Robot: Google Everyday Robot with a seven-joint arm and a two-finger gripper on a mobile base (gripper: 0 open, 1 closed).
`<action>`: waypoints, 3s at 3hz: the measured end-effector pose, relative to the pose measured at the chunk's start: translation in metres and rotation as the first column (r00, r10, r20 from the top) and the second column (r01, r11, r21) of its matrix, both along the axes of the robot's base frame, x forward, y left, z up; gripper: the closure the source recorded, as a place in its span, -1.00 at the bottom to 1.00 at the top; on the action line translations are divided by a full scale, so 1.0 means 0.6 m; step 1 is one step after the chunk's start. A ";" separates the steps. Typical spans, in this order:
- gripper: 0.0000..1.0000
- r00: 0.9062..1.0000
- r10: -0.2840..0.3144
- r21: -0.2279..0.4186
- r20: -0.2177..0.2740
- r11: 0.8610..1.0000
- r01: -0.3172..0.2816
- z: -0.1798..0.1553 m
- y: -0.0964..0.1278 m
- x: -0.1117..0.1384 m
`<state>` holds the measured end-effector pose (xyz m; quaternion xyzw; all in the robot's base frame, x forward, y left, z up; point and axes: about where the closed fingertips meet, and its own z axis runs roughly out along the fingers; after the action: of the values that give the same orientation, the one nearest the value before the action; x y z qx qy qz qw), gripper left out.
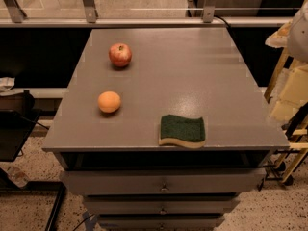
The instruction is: Move orange near apple
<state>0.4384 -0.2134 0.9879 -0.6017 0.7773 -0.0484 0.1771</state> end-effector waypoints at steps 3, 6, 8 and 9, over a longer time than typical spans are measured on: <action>-1.00 0.996 0.085 0.303 -0.020 0.950 -0.075 -0.058 0.069 0.035; -1.00 0.984 0.172 0.576 0.036 0.801 -0.161 -0.042 0.226 0.045; -1.00 0.971 0.220 0.538 0.094 0.809 -0.235 -0.112 0.354 0.086; -1.00 0.971 0.207 0.533 0.116 0.812 -0.237 -0.145 0.404 0.109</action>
Offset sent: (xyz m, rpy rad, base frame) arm 0.0140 0.0431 -0.0162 0.3722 0.0552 0.1229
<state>0.5039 0.0289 0.9007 -0.6119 0.6785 0.1790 0.3649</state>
